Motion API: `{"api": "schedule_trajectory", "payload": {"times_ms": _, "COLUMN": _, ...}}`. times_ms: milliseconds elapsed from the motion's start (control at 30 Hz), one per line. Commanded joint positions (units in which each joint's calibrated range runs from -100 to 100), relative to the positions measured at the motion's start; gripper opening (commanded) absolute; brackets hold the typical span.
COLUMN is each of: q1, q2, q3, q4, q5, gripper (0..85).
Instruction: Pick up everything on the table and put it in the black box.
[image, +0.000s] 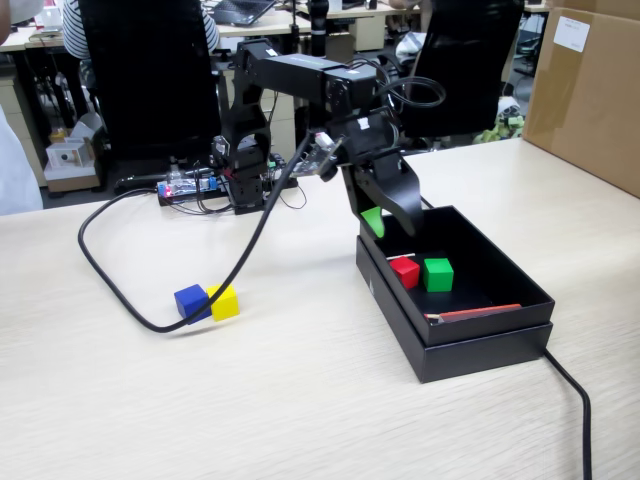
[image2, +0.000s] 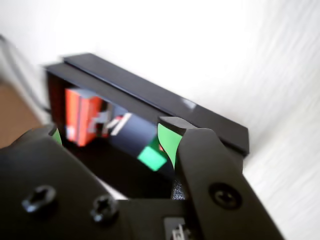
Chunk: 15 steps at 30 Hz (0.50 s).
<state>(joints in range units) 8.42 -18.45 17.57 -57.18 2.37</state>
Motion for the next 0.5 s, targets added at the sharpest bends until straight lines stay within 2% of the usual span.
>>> {"api": "schedule_trajectory", "payload": {"times_ms": 0, "q1": -2.3, "q2": -11.33, "q3": 2.1, "q4": 0.29, "q5": -2.49, "gripper": 40.7}}
{"api": "schedule_trajectory", "payload": {"times_ms": 167, "q1": -8.64, "q2": -19.59, "q3": -5.97, "q4": 0.29, "q5": -6.25, "gripper": 44.3}}
{"api": "schedule_trajectory", "payload": {"times_ms": 300, "q1": -12.84, "q2": -20.51, "q3": -11.86, "q4": 0.29, "q5": -9.47, "gripper": 47.7}}
{"api": "schedule_trajectory", "payload": {"times_ms": 467, "q1": -17.39, "q2": -20.28, "q3": -16.39, "q4": 0.29, "q5": -12.41, "gripper": 48.1}}
